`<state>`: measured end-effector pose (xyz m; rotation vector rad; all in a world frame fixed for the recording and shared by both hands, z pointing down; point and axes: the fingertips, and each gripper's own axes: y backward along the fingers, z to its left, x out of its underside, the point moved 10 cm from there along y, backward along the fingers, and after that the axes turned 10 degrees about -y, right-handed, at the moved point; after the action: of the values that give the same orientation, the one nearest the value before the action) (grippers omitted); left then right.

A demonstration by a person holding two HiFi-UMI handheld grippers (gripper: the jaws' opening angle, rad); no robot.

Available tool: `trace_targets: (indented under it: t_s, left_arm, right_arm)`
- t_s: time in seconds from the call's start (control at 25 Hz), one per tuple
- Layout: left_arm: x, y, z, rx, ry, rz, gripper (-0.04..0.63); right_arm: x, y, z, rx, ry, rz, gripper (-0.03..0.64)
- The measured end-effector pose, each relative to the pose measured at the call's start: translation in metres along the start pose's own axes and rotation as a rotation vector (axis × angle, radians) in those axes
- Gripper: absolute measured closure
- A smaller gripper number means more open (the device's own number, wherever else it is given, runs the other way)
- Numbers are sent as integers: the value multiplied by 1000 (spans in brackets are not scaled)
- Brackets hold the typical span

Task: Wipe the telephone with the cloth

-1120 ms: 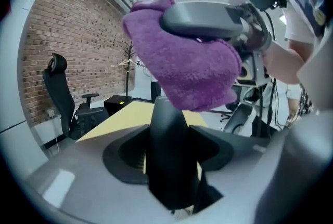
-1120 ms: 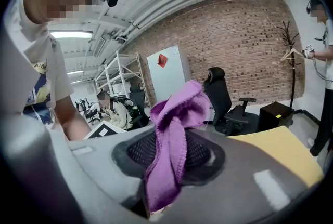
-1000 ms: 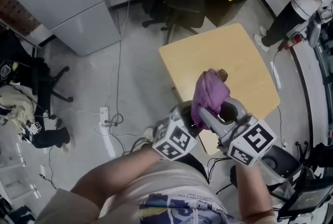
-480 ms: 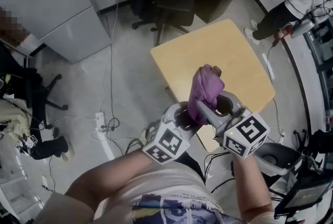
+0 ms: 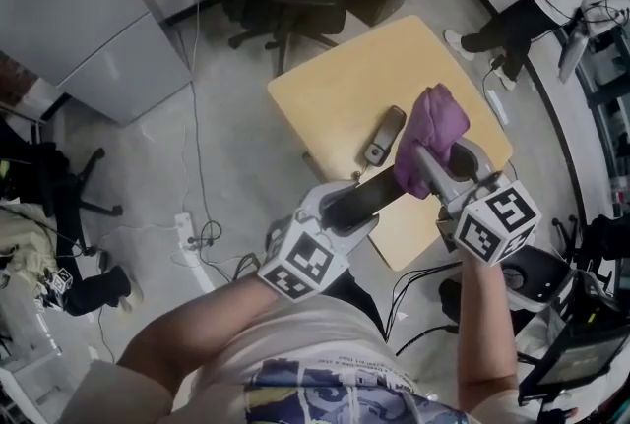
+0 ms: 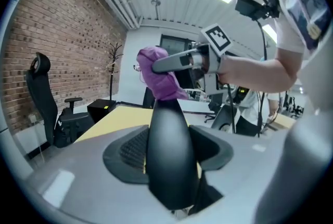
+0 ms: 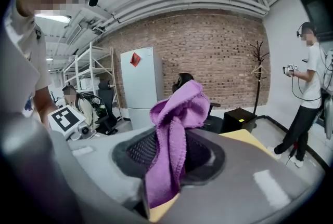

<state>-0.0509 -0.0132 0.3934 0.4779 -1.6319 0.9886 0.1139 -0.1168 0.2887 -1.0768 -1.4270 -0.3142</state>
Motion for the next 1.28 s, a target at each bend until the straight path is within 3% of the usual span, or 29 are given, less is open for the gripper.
trace_targets:
  t_s: [0.2, 0.72, 1.28]
  left_arm:
    - [2, -1, 3, 9, 2, 5, 345]
    - [-4, -2, 4, 22, -6, -7, 345]
    - [7, 24, 1, -3, 15, -13, 345]
  right_arm:
    - [-5, 7, 18, -23, 4, -27, 500]
    - [20, -19, 94, -224, 36, 17, 500]
    - [18, 9, 41, -19, 46, -6, 501]
